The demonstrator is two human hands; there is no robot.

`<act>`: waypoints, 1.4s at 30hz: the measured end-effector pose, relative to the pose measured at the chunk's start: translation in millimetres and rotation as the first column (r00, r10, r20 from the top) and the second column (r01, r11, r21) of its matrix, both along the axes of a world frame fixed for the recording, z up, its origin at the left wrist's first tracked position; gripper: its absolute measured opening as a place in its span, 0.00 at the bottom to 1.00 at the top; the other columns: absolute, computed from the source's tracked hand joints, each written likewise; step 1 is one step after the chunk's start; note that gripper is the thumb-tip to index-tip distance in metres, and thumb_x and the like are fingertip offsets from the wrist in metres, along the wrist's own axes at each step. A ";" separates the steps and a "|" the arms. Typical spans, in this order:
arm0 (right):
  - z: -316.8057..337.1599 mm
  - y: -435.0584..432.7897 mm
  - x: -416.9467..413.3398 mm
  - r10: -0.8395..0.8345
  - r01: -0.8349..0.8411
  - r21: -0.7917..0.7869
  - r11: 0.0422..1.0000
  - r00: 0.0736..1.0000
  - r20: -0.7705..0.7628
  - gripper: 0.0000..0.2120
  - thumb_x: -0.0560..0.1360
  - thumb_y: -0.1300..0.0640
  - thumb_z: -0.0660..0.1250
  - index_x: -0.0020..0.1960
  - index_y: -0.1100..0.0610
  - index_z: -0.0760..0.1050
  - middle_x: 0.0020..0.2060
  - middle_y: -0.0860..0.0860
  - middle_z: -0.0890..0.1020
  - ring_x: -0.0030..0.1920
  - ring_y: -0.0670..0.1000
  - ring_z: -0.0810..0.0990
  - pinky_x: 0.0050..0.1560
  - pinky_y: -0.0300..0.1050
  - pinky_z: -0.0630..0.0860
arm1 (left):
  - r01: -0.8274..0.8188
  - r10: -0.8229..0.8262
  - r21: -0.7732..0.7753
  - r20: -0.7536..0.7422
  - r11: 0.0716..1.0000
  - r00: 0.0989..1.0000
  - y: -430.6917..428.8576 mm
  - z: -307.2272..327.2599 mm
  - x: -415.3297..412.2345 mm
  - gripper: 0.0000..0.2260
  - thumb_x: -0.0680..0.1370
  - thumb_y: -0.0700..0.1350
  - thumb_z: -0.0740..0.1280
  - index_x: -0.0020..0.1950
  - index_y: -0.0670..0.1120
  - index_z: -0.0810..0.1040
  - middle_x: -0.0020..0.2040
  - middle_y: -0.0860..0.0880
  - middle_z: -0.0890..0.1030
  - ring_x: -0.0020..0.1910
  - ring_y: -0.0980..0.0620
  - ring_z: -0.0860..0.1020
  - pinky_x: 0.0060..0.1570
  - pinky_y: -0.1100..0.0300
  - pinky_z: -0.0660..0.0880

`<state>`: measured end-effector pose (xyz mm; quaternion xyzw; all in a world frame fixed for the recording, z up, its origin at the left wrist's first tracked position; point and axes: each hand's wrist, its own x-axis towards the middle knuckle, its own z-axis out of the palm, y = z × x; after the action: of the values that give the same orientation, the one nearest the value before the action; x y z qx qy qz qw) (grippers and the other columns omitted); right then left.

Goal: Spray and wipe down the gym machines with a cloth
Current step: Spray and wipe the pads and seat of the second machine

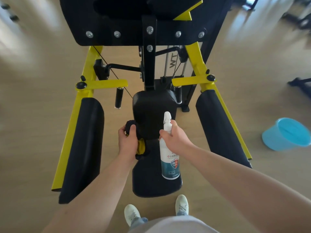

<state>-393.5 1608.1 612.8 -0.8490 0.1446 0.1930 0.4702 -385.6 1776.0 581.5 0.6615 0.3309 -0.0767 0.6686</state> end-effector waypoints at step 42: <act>-40.6 23.8 -16.0 0.433 -0.475 -0.274 0.836 0.878 -0.204 0.21 0.85 0.52 0.63 0.74 0.56 0.65 0.54 0.54 0.78 0.51 0.54 0.78 0.48 0.48 0.74 | -0.095 0.088 -0.026 -0.179 0.995 0.980 23.9 -38.4 -29.9 0.21 0.83 0.50 0.64 0.75 0.53 0.64 0.62 0.45 0.76 0.54 0.45 0.77 0.54 0.48 0.77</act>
<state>-409.5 1631.8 572.2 -0.9082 -0.0012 0.3296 0.2580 -415.6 1799.9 543.1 0.6244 0.4178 -0.1102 0.6507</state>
